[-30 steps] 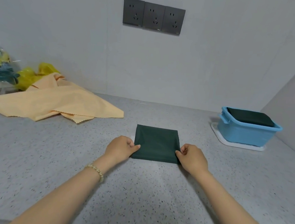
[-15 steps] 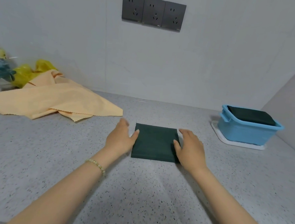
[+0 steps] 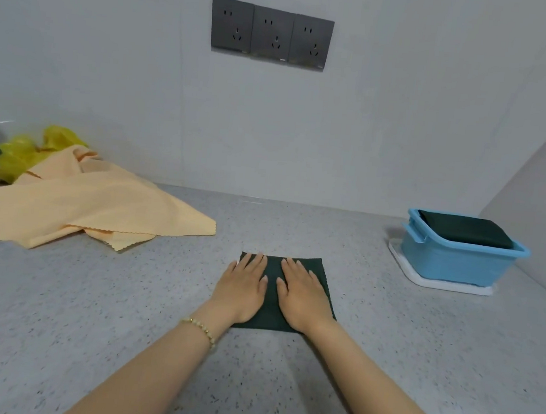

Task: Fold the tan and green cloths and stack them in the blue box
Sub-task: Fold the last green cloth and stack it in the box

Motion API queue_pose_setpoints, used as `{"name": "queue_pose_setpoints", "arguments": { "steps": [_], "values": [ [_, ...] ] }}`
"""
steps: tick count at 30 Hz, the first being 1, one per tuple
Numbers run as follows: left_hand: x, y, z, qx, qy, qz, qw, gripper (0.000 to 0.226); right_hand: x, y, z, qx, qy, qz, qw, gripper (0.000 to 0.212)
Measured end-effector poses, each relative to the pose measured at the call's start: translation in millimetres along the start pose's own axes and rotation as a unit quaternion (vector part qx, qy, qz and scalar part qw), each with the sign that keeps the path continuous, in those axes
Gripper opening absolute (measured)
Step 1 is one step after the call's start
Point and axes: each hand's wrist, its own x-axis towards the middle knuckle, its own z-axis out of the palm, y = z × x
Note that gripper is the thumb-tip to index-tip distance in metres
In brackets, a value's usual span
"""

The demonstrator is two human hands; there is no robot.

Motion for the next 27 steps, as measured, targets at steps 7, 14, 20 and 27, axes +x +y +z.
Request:
{"name": "queue_pose_setpoints", "arguments": {
  "steps": [7,14,20,27],
  "values": [
    [-5.6,-5.5,-4.3,0.016,-0.014,0.016,1.000,0.067,-6.5,26.0,-13.7,-0.007,-0.032,0.033,0.999,0.058],
    [-54.5,0.6,-6.3,-0.003,-0.069,0.067,0.995,0.082,-59.1,35.0,-19.6,-0.020,-0.064,-0.045,0.997,0.057],
    [-89.5,10.7,-16.0,0.088,0.033,0.184,0.978,0.043,-105.3,41.7,-39.4,-0.071,-0.019,-0.165,0.984,0.042],
    [-117.6,-2.9,-27.6,0.060,0.028,0.188,0.980,0.086,-133.9,60.6,-52.9,-0.107,-0.032,-0.211,0.971,0.075]
  ]
}}
